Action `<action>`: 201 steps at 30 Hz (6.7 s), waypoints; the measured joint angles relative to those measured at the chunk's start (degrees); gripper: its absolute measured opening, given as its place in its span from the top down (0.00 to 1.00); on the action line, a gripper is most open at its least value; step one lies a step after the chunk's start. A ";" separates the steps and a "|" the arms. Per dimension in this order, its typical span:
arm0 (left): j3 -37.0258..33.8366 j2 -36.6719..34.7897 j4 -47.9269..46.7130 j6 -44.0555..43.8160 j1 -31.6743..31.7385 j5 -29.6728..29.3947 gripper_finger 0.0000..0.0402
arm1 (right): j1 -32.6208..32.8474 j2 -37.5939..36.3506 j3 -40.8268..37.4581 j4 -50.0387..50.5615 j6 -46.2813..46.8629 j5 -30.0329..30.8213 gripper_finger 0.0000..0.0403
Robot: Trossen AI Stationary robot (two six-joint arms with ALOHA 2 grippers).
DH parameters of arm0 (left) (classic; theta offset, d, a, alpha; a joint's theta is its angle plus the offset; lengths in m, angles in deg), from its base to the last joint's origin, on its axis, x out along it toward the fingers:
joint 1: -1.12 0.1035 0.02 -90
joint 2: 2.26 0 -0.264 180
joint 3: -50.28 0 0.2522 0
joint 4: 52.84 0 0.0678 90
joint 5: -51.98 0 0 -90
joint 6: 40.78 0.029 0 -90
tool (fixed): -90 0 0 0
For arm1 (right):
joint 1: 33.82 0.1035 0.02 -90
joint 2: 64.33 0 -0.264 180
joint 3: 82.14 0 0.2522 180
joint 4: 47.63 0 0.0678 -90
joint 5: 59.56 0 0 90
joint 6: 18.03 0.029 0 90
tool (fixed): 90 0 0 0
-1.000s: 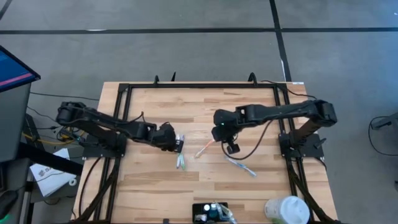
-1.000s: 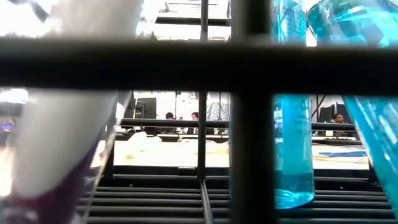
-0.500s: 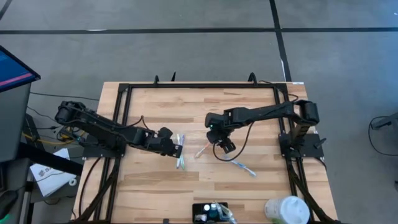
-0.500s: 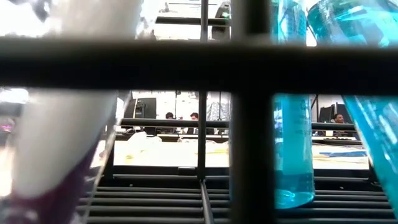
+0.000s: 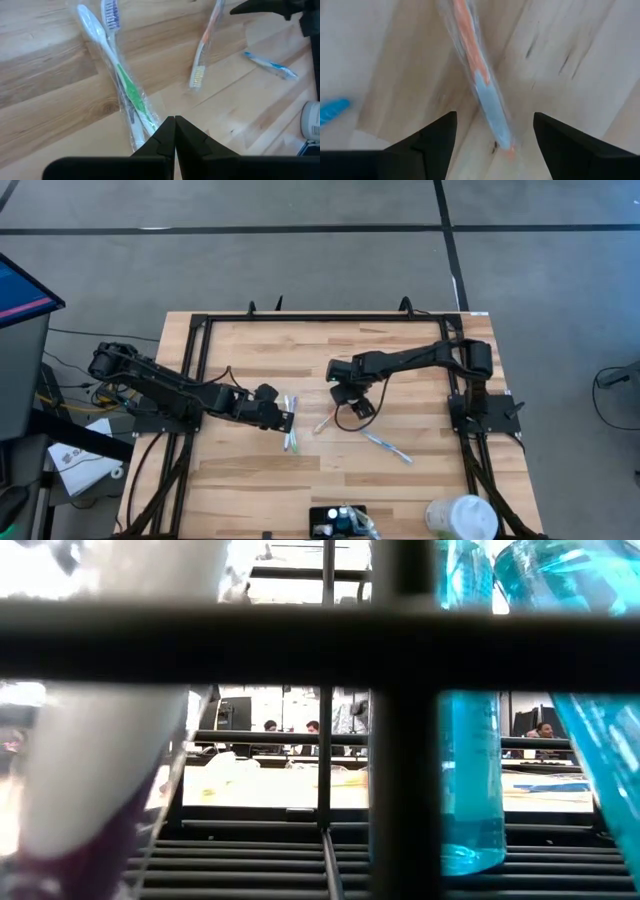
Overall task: Pick & Place toothbrushing station
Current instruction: Put the orange toothbrush into the black mesh organizer
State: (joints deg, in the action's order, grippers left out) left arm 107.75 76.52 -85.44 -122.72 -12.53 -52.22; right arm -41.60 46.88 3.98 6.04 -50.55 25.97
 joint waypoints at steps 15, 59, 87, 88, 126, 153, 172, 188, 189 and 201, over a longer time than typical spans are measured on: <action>0.00 0.00 0.90 -0.01 0.00 -0.67 1.00 | 0.64 1.54 0.02 -2.26 -0.64 4.41 0.53; -0.02 0.00 14.85 2.56 -7.14 -18.95 1.00 | -5.03 -13.27 0.02 5.17 24.64 -7.87 0.97; -0.02 0.00 49.66 27.10 -2.55 -27.99 0.91 | -6.21 -28.93 0.00 -11.08 52.17 -29.30 0.97; -0.02 0.00 50.84 27.85 -2.19 -27.83 0.87 | -6.09 -29.43 0.00 -11.20 52.63 -29.44 0.97; 1.64 0.00 71.74 44.23 8.76 -12.79 0.49 | -5.26 -33.21 0.00 -17.25 58.14 -30.19 0.97; 1.66 0.00 73.52 44.85 10.54 -8.20 0.50 | -5.89 -33.12 0.00 -20.05 60.90 -30.00 0.97; 3.73 0.96 73.79 45.38 12.24 -7.88 0.49 | -5.89 -33.12 0.00 -20.42 60.89 -29.79 0.97; 5.86 3.93 73.93 44.16 11.98 -8.25 0.55 | -5.89 -33.12 0.00 -20.40 60.44 -29.76 0.97; 5.86 3.93 73.93 44.14 11.96 -8.29 0.57 | -5.89 -33.12 0.00 -20.40 60.43 -29.77 0.97; 5.84 3.93 73.88 43.34 11.96 -8.74 0.96 | -6.22 -33.12 0.02 -20.40 58.82 -30.19 0.95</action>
State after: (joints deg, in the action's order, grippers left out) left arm 113.58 80.45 -11.56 -79.38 -0.57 -60.96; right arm -47.82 13.76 4.00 -14.36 8.28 -4.22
